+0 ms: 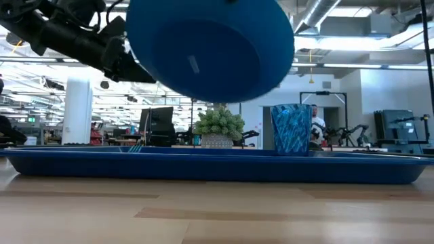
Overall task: Pick and place plate/cup/fork/spoon on tray
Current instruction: Put the blue plate to the right of the fork on the blue serving tray
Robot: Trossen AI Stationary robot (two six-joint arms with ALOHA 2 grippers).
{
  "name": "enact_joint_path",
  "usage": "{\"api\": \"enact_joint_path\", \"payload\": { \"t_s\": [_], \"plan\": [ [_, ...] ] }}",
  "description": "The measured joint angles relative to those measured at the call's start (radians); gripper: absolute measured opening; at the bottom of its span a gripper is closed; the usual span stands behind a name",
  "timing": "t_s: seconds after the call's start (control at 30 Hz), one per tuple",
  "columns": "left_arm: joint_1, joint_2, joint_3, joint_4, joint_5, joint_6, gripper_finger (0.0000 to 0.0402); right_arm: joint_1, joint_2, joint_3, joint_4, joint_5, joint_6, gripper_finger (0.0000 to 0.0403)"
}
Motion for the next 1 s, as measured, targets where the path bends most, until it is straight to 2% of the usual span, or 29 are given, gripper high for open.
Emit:
{"api": "enact_joint_path", "payload": {
  "t_s": [0.2, 0.47, 0.8, 1.0],
  "plan": [
    [0.0, -0.108, 0.0, -0.076, 0.0, 0.009, 0.0, 0.006, 0.046, -0.011, 0.041, -0.053, 0.06, 0.0003],
    [-0.002, -0.192, -0.023, -0.136, 0.005, -0.003, 0.0, -0.007, 0.046, -0.139, 0.149, -0.112, 0.076, 0.0003],
    [-0.003, -0.197, -0.024, -0.173, 0.014, -0.027, 0.0, -0.042, 0.048, -0.172, 0.185, -0.122, 0.056, 0.0003],
    [-0.003, -0.198, -0.024, -0.173, 0.014, -0.027, 0.0, -0.083, 0.048, -0.172, 0.187, -0.178, 0.03, 0.0004]
  ]
}}
